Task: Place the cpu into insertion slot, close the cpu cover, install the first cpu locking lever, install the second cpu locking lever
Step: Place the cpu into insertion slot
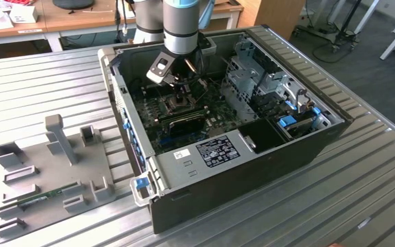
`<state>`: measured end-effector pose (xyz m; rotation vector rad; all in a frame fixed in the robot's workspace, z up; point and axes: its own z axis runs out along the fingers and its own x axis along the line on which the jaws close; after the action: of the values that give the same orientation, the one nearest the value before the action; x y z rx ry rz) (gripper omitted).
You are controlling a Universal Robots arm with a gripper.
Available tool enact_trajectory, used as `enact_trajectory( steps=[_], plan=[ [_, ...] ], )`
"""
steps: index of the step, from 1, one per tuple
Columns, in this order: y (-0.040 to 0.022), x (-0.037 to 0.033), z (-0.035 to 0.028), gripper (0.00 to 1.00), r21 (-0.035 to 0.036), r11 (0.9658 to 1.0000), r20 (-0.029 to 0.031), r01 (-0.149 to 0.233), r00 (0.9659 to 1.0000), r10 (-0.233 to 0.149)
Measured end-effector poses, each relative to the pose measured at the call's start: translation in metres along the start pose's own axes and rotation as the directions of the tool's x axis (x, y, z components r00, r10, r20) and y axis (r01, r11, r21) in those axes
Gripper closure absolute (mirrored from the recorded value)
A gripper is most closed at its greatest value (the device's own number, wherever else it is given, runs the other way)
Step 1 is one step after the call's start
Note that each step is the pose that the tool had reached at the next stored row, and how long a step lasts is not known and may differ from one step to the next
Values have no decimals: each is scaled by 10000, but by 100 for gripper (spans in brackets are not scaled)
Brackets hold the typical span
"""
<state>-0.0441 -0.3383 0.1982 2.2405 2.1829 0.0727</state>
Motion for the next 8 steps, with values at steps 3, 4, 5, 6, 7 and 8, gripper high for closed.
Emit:
enact_trajectory(
  steps=[3, 4, 5, 6, 7, 8],
  plan=[
    [0, 0, 0, 89, 1, 10000, 1, 1, 10000, -1],
    [0, 0, 1, 89, 0, 10000, 0, 0, 10000, 0],
    [0, 0, 1, 89, 1, 10000, 0, 0, 10000, 0],
    [0, 0, 2, 89, 1, 10000, 1, 0, 10000, 0],
    [0, 0, 2, 89, 1, 10000, 1, 0, 10000, 0],
    [0, 0, 2, 89, 1, 10000, 1, 0, 10000, 0]
  ],
)
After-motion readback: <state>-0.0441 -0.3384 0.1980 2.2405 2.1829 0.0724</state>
